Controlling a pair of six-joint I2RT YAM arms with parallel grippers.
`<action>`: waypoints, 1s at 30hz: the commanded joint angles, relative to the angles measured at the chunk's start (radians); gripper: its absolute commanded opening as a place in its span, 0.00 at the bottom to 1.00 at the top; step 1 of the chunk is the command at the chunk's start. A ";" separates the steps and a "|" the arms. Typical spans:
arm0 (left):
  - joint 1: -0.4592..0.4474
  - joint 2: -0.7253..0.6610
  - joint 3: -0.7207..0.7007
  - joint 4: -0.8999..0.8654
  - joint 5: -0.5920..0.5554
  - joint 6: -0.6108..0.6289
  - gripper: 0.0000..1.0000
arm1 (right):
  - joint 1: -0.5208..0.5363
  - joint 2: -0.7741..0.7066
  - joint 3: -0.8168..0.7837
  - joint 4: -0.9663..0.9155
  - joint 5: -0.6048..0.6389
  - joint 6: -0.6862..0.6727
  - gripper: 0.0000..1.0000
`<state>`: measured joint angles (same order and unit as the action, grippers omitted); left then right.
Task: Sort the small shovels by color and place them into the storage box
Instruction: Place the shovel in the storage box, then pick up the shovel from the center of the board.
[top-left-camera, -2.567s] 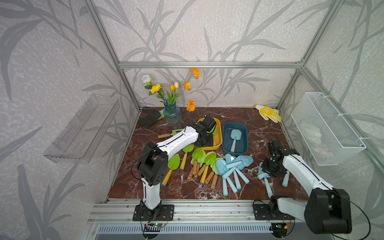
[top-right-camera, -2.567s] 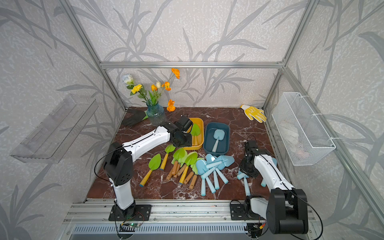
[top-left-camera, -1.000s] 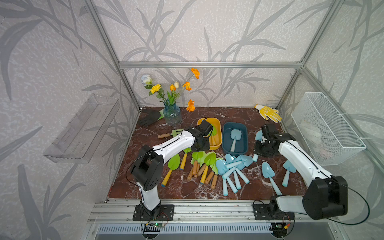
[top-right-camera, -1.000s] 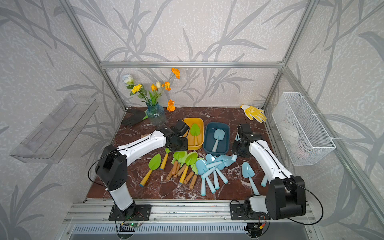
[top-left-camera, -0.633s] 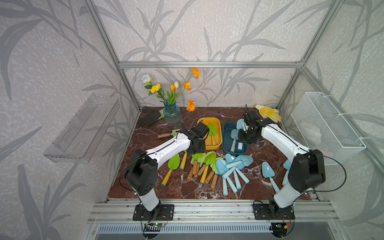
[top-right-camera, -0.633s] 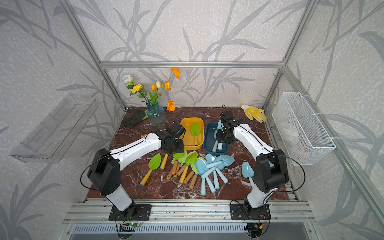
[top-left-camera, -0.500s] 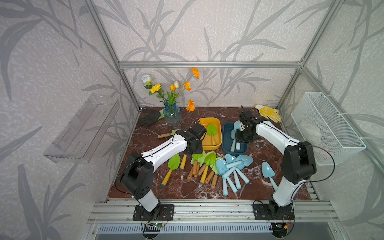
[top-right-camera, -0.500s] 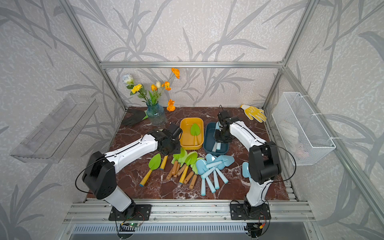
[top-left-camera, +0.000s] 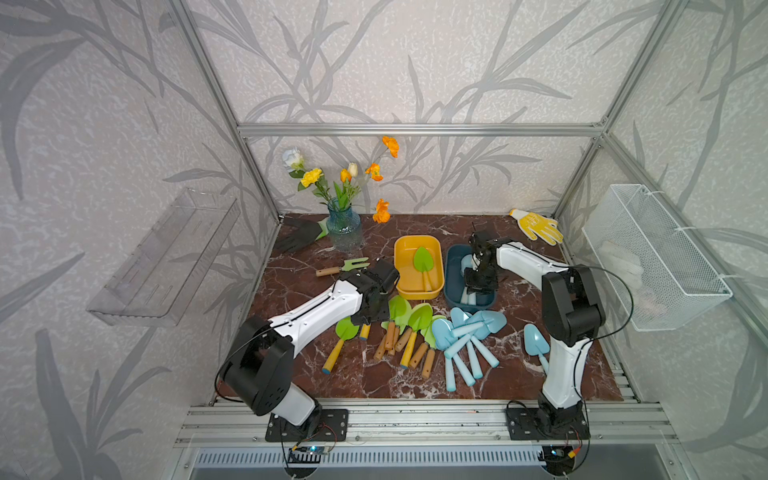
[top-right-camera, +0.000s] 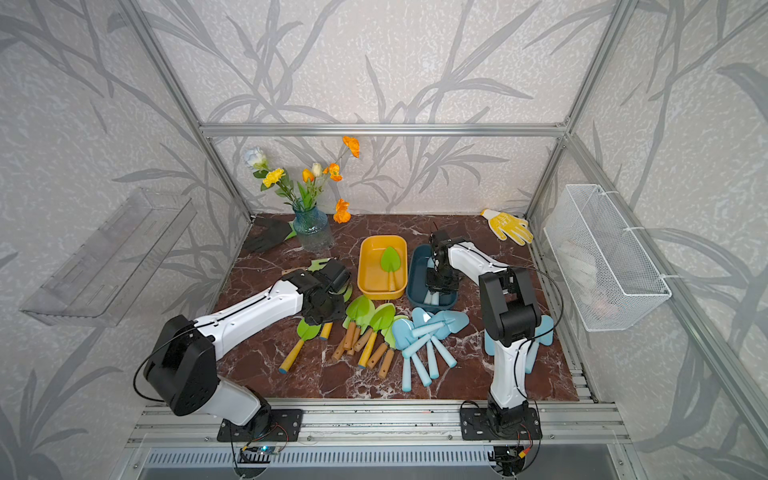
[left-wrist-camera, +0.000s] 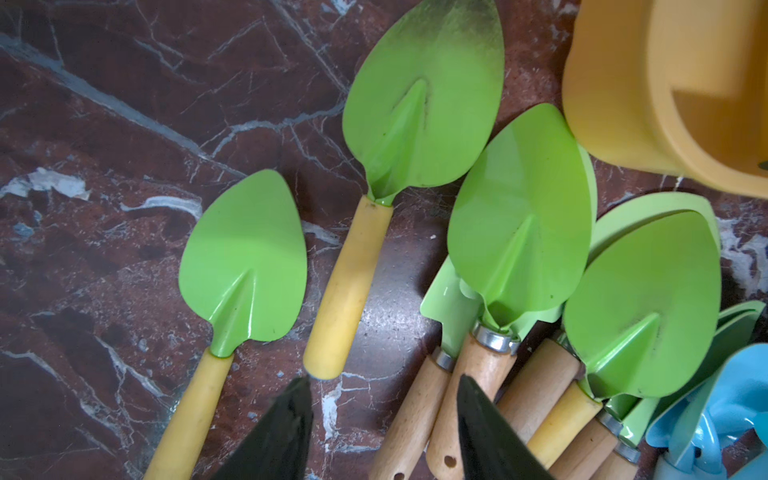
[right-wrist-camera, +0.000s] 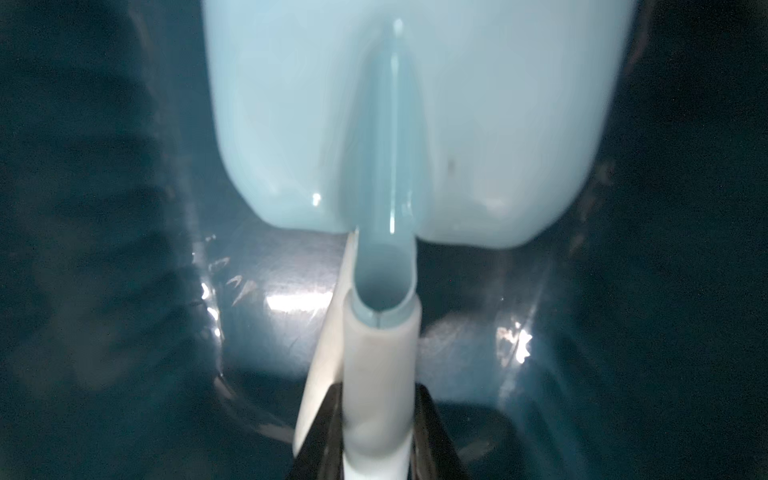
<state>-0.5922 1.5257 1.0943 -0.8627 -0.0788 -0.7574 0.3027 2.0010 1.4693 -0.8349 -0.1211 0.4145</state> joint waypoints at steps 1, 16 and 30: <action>0.012 -0.032 -0.015 -0.015 -0.010 -0.023 0.57 | 0.000 0.030 0.016 0.002 0.025 -0.011 0.07; 0.029 -0.044 -0.041 -0.023 -0.015 -0.030 0.58 | 0.000 -0.203 -0.013 -0.038 0.084 -0.006 0.39; 0.067 0.118 -0.014 0.026 -0.031 0.032 0.55 | 0.011 -0.354 -0.152 -0.019 0.038 0.029 0.39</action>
<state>-0.5365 1.6035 1.0592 -0.8410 -0.0818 -0.7616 0.3088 1.6783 1.3308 -0.8394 -0.0750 0.4297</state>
